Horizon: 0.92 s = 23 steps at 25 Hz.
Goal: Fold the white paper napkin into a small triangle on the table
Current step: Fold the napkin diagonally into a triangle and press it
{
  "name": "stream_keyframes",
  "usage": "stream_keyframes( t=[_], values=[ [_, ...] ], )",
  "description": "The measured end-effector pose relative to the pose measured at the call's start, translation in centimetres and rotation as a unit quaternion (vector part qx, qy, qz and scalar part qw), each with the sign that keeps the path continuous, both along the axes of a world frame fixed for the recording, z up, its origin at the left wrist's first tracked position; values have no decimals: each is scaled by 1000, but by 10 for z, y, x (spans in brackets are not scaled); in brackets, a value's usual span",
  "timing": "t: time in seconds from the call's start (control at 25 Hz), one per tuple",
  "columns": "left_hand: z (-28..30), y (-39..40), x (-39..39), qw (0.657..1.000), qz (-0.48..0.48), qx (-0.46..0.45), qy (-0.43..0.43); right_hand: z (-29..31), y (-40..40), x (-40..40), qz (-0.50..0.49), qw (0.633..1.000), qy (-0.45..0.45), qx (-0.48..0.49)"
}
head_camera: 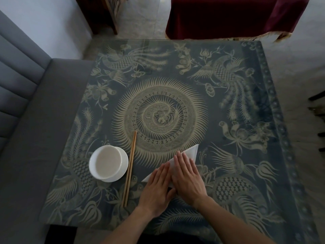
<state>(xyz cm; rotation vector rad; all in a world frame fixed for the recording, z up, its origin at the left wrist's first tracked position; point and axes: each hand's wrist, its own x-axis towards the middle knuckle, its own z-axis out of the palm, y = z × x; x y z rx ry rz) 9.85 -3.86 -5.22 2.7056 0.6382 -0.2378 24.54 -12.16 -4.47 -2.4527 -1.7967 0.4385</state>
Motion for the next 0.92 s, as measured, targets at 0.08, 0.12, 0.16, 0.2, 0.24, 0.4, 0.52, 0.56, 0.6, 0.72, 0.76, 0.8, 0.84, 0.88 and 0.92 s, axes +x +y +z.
stream_keyframes(
  t=[0.08,0.12,0.16,0.2,0.24,0.4,0.52,0.56,0.6,0.72,0.76,0.8,0.84,0.88,0.92],
  values=[
    [-3,0,-3,1000,7,10,10,-4,-1,1,-2,1000,-7,-12],
    [-3,-1,-3,1000,11,14,17,-6,-2,1,6,1000,-13,-19],
    [-3,-2,-2,999,15,19,24,-8,-2,3,11,999,-18,-25],
    [-3,-2,-1,999,18,23,29,-10,-3,5,11,999,-18,-29],
    [-2,-2,-2,999,20,25,35,-11,-4,7,5,999,-15,-33],
    [-1,3,-22,998,23,40,50,-12,-10,18,-28,999,0,-27],
    [1,6,-37,997,26,47,60,-9,-16,27,-65,997,-2,-39],
    [2,6,-39,997,29,46,63,-8,-17,29,-75,996,-1,-43],
    [2,6,-41,996,31,44,65,-7,-19,31,-81,996,-2,-48],
    [3,5,-42,996,34,44,68,-6,-22,34,-85,995,-2,-54],
    [3,5,-42,996,34,43,69,-6,-22,34,-83,995,-2,-57],
    [4,5,-42,996,33,42,68,-5,-23,34,-82,995,-3,-58],
    [4,5,-42,996,33,43,65,-4,-23,34,-80,995,-5,-55],
    [5,5,-42,997,33,42,60,-4,-23,34,-76,996,-8,-49],
    [6,5,-41,997,32,42,51,-4,-24,34,-73,996,-8,-40]
  ],
)
